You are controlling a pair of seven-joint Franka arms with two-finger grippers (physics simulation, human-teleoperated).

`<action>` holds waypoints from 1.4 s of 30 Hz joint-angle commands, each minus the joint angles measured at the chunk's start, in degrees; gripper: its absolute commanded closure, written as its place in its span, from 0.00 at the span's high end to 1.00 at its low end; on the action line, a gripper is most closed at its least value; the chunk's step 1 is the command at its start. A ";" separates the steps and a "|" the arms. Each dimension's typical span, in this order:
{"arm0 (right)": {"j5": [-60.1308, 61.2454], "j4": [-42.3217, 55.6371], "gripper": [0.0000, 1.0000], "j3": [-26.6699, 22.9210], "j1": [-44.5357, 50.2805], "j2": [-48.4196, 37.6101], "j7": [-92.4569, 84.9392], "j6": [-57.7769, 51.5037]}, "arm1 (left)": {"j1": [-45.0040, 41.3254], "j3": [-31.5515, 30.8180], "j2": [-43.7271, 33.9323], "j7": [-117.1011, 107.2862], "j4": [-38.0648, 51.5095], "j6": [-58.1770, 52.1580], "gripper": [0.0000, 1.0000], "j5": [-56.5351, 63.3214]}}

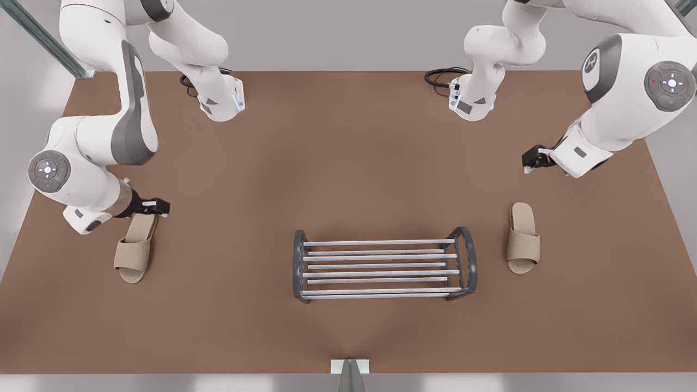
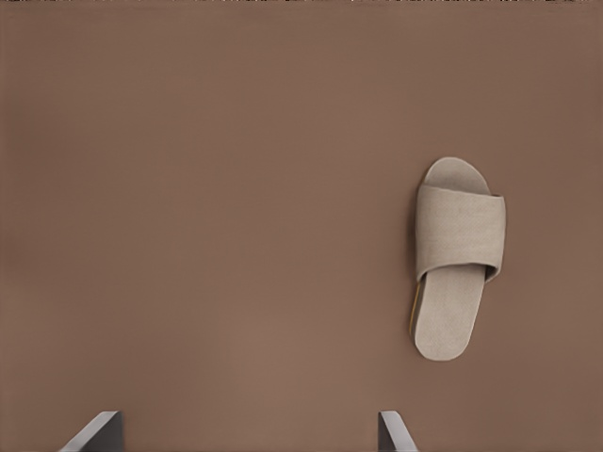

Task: Place the right shoe on the shoe rack with the right arm, and place the left shoe on the shoe rack with the left arm

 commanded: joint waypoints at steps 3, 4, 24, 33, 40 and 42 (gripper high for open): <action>2.44 0.06 1.00 0.02 -2.85 4.09 0.68 0.62 | -1.20 -0.05 1.17 -4.42 0.29 1.09 1.00 0.22; 2.53 -0.64 1.00 0.02 -3.12 5.40 0.85 0.71 | -9.19 0.04 3.36 -20.40 0.29 -2.06 1.00 8.64; -0.99 -18.40 1.00 0.11 -17.70 8.83 -12.24 34.56 | -35.93 22.18 6.97 -194.94 -56.58 68.23 1.00 110.32; -0.46 -15.94 1.00 0.20 -21.75 14.37 -21.99 34.55 | -36.46 28.43 5.21 -221.87 -67.56 69.12 1.00 136.71; -0.46 -14.70 1.00 0.11 -23.77 17.45 -29.64 36.04 | -36.37 36.34 3.19 -221.87 -70.64 68.94 1.00 153.76; -0.46 -14.18 1.00 0.11 -24.82 18.24 -30.87 36.04 | -34.35 36.60 6.35 -221.78 -70.73 66.92 1.00 163.25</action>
